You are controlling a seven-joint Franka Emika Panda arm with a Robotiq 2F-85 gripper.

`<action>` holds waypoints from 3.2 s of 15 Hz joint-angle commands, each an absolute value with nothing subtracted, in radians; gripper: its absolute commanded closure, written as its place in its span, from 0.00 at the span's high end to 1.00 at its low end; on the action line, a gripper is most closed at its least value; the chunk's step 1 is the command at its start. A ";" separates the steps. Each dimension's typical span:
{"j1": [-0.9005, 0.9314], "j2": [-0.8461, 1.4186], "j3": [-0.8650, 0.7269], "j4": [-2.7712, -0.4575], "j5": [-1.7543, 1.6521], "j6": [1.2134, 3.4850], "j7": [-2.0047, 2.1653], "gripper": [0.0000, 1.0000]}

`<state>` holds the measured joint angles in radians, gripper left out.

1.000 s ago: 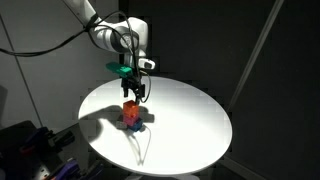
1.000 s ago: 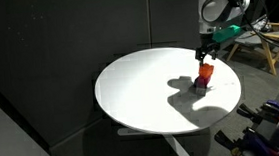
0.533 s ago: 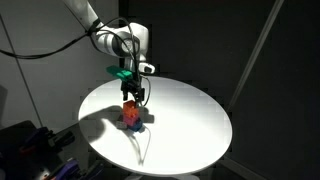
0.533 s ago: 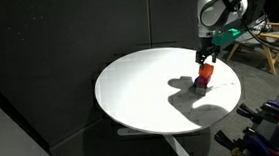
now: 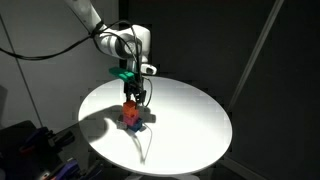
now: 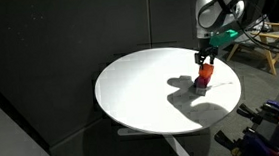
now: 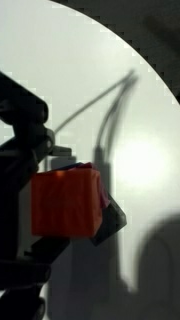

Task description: Put the orange block on the table

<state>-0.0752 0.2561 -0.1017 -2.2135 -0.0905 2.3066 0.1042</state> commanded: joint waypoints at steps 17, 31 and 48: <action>-0.088 0.106 -0.143 -2.174 -0.158 2.189 0.191 0.28; -0.178 0.168 -0.200 -2.100 -0.122 2.214 0.128 0.28; -0.173 0.296 -0.207 -2.038 -0.133 2.204 0.148 0.53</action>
<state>-0.1732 0.2957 -0.2063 -2.0399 -0.1340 2.2067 0.1495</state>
